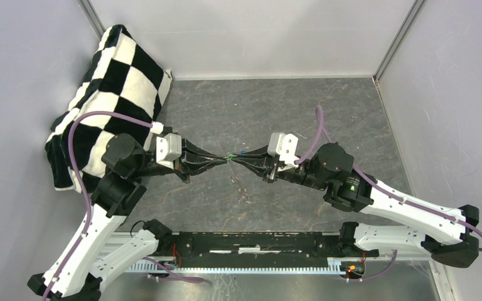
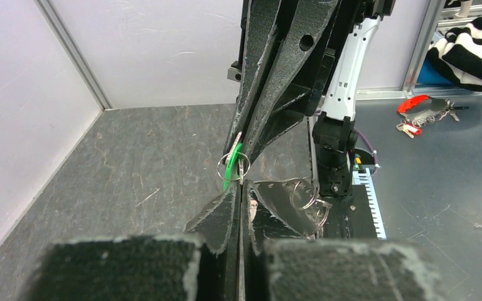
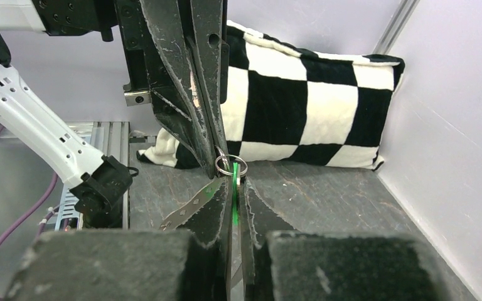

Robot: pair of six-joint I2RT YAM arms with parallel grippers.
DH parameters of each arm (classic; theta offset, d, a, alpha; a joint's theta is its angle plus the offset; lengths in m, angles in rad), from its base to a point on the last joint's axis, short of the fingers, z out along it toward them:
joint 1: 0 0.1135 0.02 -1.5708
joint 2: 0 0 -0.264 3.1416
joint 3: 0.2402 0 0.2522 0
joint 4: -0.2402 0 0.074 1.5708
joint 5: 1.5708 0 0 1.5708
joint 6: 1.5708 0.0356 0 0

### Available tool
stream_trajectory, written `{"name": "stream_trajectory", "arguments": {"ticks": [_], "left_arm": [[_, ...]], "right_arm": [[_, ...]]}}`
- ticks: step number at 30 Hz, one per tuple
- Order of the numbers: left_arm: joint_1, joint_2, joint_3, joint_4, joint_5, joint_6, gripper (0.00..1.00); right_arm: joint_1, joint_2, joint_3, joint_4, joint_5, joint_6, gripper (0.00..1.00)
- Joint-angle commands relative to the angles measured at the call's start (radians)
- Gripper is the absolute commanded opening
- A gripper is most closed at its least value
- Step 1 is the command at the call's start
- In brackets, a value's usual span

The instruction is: Put the keys on the keyring

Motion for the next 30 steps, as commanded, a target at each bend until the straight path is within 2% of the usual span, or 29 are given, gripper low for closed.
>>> {"name": "stream_trajectory", "arguments": {"ticks": [1, 4, 6, 7, 10, 12, 18, 24, 26, 28, 30], "left_arm": [[0.000, -0.008, 0.038, 0.007, 0.004, 0.039, 0.02], [0.000, -0.017, 0.034, 0.016, -0.025, 0.042, 0.02], [-0.001, -0.023, 0.030, 0.024, -0.051, 0.043, 0.02], [0.000, -0.025, 0.029, 0.027, -0.064, 0.044, 0.02], [-0.001, -0.024, 0.030, 0.032, -0.117, 0.046, 0.02], [0.000, -0.024, 0.028, 0.039, -0.156, 0.047, 0.02], [0.000, -0.023, 0.016, 0.056, -0.291, 0.057, 0.02], [-0.001, -0.006, 0.018, 0.057, -0.403, 0.045, 0.02], [-0.001, -0.003, 0.024, 0.051, -0.406, 0.047, 0.02], [-0.001, -0.005, 0.023, 0.051, -0.406, 0.048, 0.02], [-0.001, -0.006, 0.023, 0.051, -0.409, 0.047, 0.02]], "right_arm": [[0.004, 0.016, 0.048, 0.008, -0.025, -0.011, 0.08], [0.006, 0.003, 0.033, -0.028, -0.002, -0.015, 0.12], [0.006, -0.014, 0.016, -0.054, 0.026, -0.015, 0.18], [0.006, -0.025, 0.003, -0.068, 0.053, -0.014, 0.25], [0.006, -0.077, -0.051, -0.087, 0.174, 0.016, 0.54], [0.005, -0.108, -0.082, -0.086, 0.220, 0.029, 0.64], [0.005, -0.067, -0.027, -0.171, 0.220, 0.082, 0.73], [0.015, 0.014, -0.012, -0.162, 0.137, 0.152, 0.74], [0.018, 0.028, -0.024, -0.126, 0.124, 0.185, 0.81], [0.020, 0.037, -0.052, -0.063, 0.106, 0.203, 0.98], [0.022, 0.053, -0.071, -0.006, 0.117, 0.221, 0.98]]}}
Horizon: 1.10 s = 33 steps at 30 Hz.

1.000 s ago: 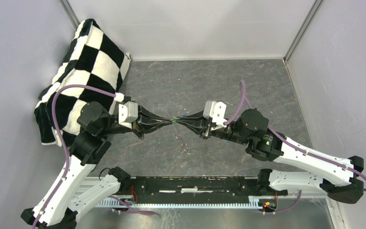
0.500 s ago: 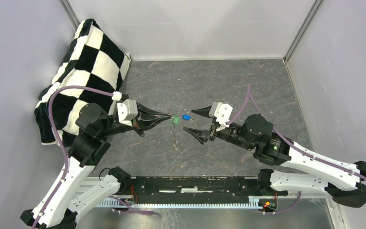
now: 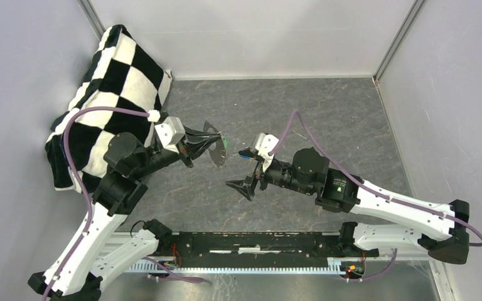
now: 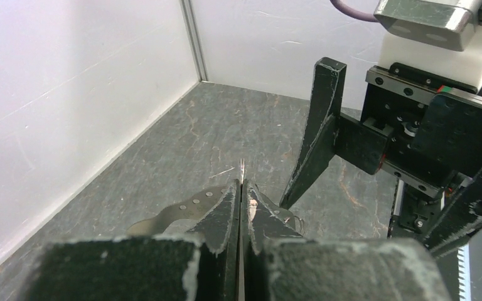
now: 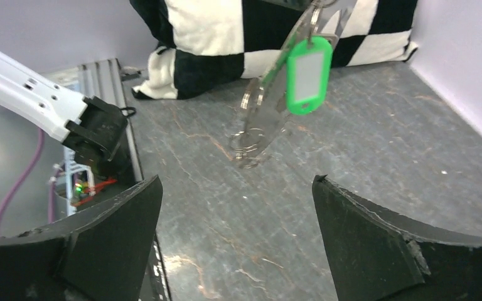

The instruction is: Put the keys on the keyring

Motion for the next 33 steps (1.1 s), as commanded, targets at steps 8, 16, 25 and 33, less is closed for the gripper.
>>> {"name": "stream_trajectory", "arguments": {"ticks": [8, 16, 25, 33], "left_arm": [[-0.002, -0.013, 0.024, 0.054, -0.037, 0.030, 0.02], [-0.002, -0.010, 0.029, 0.059, -0.022, 0.017, 0.02], [-0.002, -0.020, 0.012, 0.025, 0.006, 0.068, 0.43], [-0.002, -0.035, -0.002, 0.008, -0.009, 0.099, 0.17]], "right_arm": [[0.015, 0.092, -0.052, 0.264, 0.201, 0.063, 0.93], [0.016, 0.086, -0.092, 0.314, 0.258, 0.065, 0.43], [0.015, 0.020, -0.117, 0.364, 0.140, 0.180, 0.02], [0.012, 0.017, -0.173, 0.238, 0.285, 0.188, 0.04]]}}
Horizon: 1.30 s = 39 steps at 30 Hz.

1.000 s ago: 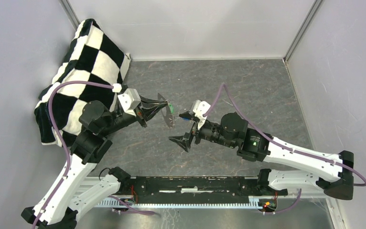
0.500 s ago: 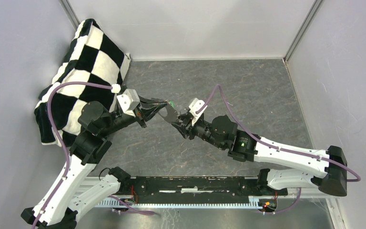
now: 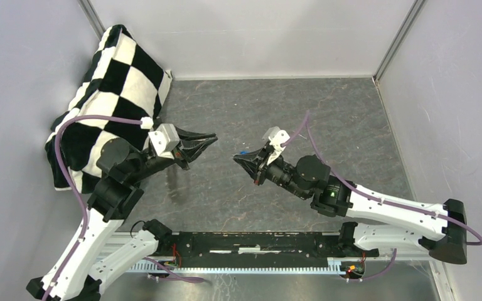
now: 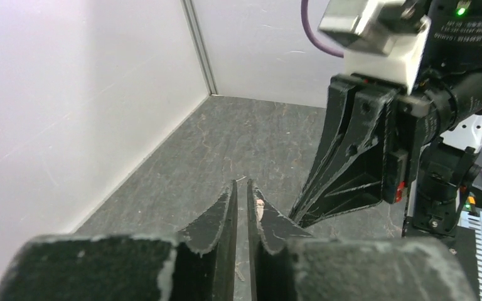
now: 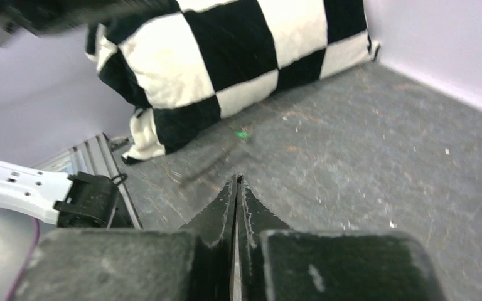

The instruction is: Put the keys on the keyring

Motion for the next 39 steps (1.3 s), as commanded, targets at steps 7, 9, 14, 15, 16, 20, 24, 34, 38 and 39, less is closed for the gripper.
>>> {"name": "stream_trajectory", "arguments": {"ticks": [7, 9, 14, 15, 16, 20, 24, 34, 38, 39], "left_arm": [[0.000, 0.051, -0.031, -0.277, -0.209, 0.315, 0.49], [0.002, 0.095, -0.042, -0.415, -0.265, 0.477, 0.51], [0.100, 0.155, -0.111, -0.575, -0.350, 0.740, 0.51], [0.159, 0.160, -0.101, -0.552, -0.331, 0.733, 0.51], [0.224, 0.165, -0.084, -0.509, -0.292, 0.708, 0.51], [0.418, 0.244, 0.038, -0.419, -0.191, 0.598, 0.57], [0.447, 0.428, 0.189, -0.911, -0.196, 0.964, 0.56], [0.499, 0.418, -0.343, -0.699, -0.675, 1.403, 0.53], [0.498, 0.436, -0.420, -0.628, -0.700, 1.454, 0.52], [0.497, 0.438, -0.446, -0.592, -0.710, 1.466, 0.52]], "right_arm": [[0.004, 0.099, -0.120, -0.066, 0.125, 0.000, 0.34], [0.003, 0.102, -0.139, -0.068, 0.132, 0.012, 0.36], [0.004, 0.083, -0.253, 0.071, 0.092, 0.040, 0.47], [0.003, 0.105, -0.265, 0.121, 0.057, 0.033, 0.51], [0.004, 0.149, -0.253, 0.165, 0.029, 0.009, 0.53], [0.005, 0.441, -0.071, 0.232, -0.095, -0.118, 0.54], [0.003, 0.631, 0.102, 0.191, -0.176, -0.121, 0.50], [0.004, 0.316, -0.342, 0.506, -0.045, -0.021, 0.53], [0.001, 0.179, -0.455, 0.548, 0.025, -0.002, 0.54], [-0.006, 0.145, -0.488, 0.565, 0.036, 0.008, 0.55]]}}
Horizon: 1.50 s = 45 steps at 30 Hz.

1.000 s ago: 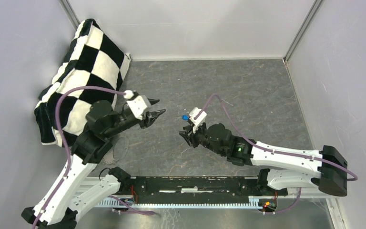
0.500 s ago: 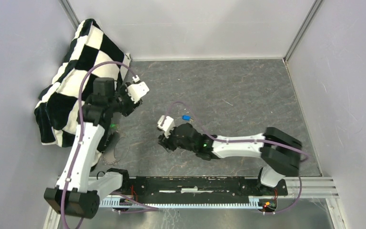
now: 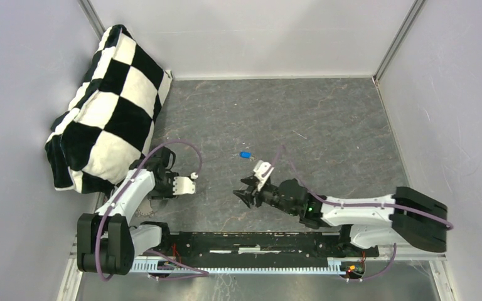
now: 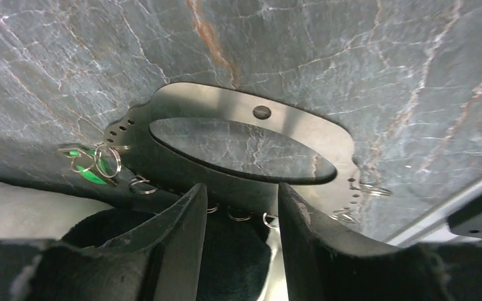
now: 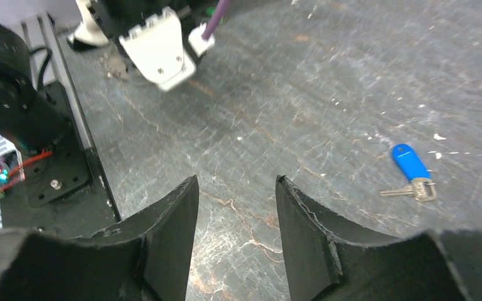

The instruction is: Put the keys on the keyring

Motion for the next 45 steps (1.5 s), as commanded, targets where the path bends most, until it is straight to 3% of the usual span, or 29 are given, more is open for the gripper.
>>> {"name": "stream_trajectory", "arguments": {"ticks": [1, 6, 18, 24, 30, 36, 41, 45], "left_arm": [[0.000, -0.003, -0.067, 0.192, -0.111, 0.178, 0.51], [-0.005, 0.025, -0.130, 0.298, -0.022, 0.187, 0.51], [-0.254, 0.232, -0.070, 0.420, 0.143, -0.110, 0.46], [-0.312, 0.319, -0.025, 0.414, 0.194, -0.184, 0.46], [-0.482, 0.533, 0.243, 0.395, 0.273, -0.394, 0.44], [-0.526, 0.760, 0.595, 0.272, 0.373, -0.591, 0.40], [-0.514, 0.633, 0.616, 0.189, 0.447, -0.633, 0.43], [-0.464, 0.466, 0.591, 0.101, 0.514, -0.606, 0.51]], "right_arm": [[-0.019, -0.140, -0.101, 0.153, 0.093, 0.052, 0.55], [-0.060, -0.223, -0.162, 0.177, 0.085, 0.099, 0.56], [-0.148, -0.289, -0.216, 0.160, 0.055, 0.156, 0.56], [-0.200, -0.344, -0.235, 0.110, 0.060, 0.153, 0.57], [-0.245, -0.406, -0.263, 0.046, 0.074, 0.146, 0.57], [-0.247, -0.439, -0.272, -0.031, 0.058, 0.107, 0.57], [-0.248, -0.368, -0.254, -0.010, -0.129, 0.014, 0.57], [-0.248, -0.171, -0.069, -0.165, -0.441, -0.272, 0.53]]}}
